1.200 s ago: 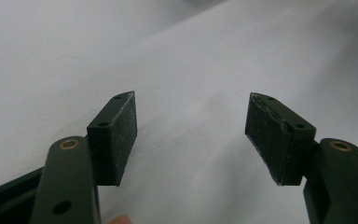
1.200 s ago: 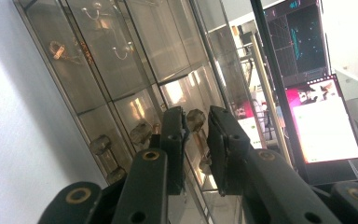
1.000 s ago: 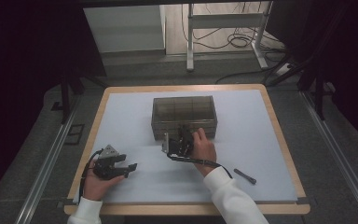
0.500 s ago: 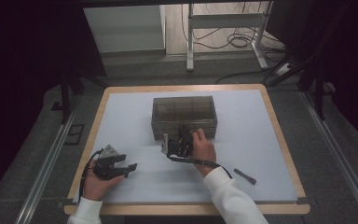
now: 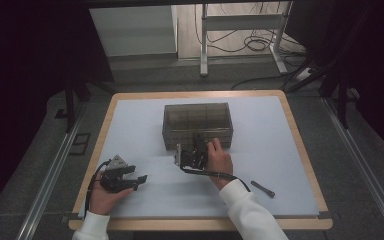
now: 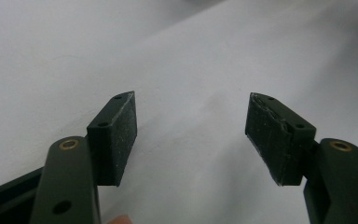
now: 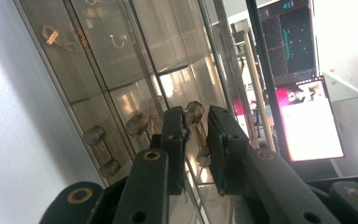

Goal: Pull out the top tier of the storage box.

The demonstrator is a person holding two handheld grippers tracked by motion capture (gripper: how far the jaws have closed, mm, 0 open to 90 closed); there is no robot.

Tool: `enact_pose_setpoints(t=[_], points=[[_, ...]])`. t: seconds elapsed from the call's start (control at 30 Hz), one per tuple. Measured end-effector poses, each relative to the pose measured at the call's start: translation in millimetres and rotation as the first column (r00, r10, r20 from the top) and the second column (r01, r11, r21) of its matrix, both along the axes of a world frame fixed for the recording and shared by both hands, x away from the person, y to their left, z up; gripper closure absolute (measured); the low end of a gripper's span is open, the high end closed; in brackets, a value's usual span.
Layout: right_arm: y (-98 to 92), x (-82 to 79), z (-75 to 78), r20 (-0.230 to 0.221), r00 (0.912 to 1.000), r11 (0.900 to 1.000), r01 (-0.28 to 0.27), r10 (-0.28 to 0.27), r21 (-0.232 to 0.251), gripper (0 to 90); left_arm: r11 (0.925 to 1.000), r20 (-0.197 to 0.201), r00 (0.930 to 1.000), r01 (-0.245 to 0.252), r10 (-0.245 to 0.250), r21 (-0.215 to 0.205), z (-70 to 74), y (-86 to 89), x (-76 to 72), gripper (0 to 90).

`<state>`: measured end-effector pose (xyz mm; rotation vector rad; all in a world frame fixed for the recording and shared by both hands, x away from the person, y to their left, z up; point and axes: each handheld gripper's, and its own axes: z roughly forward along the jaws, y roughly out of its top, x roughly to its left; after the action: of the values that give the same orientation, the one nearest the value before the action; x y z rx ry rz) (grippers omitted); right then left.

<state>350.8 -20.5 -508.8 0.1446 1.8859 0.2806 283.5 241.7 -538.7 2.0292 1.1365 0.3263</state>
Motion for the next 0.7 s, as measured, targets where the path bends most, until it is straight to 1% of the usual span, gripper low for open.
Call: enact_pose_setpoints(t=[0.1,0.13,0.27,0.7], points=[[0.5,-0.3,-0.4,0.008,1.0000,1.000,0.004,-0.004,-0.012,77.5,1.0000,0.000,1.0000,0.000,0.000,0.000,0.1,0.2,0.0,34.0],[0.5,0.2,-0.8,0.006,1.0000,1.000,-0.003,0.003,-0.009,77.7,1.0000,0.000,1.0000,0.000,0.000,0.000,0.1,0.2,0.0,34.0],[0.8,0.0,-0.2,0.003,1.0000,1.000,-0.002,0.002,-0.016,77.8,1.0000,0.000,1.0000,0.000,0.000,0.000,0.0,0.1,0.1,34.0],[1.5,-0.3,0.2,0.005,1.0000,1.000,0.002,-0.002,-0.013,77.8,1.0000,-0.001,1.0000,0.000,0.000,-0.001,-0.2,-0.3,0.1,34.0]])
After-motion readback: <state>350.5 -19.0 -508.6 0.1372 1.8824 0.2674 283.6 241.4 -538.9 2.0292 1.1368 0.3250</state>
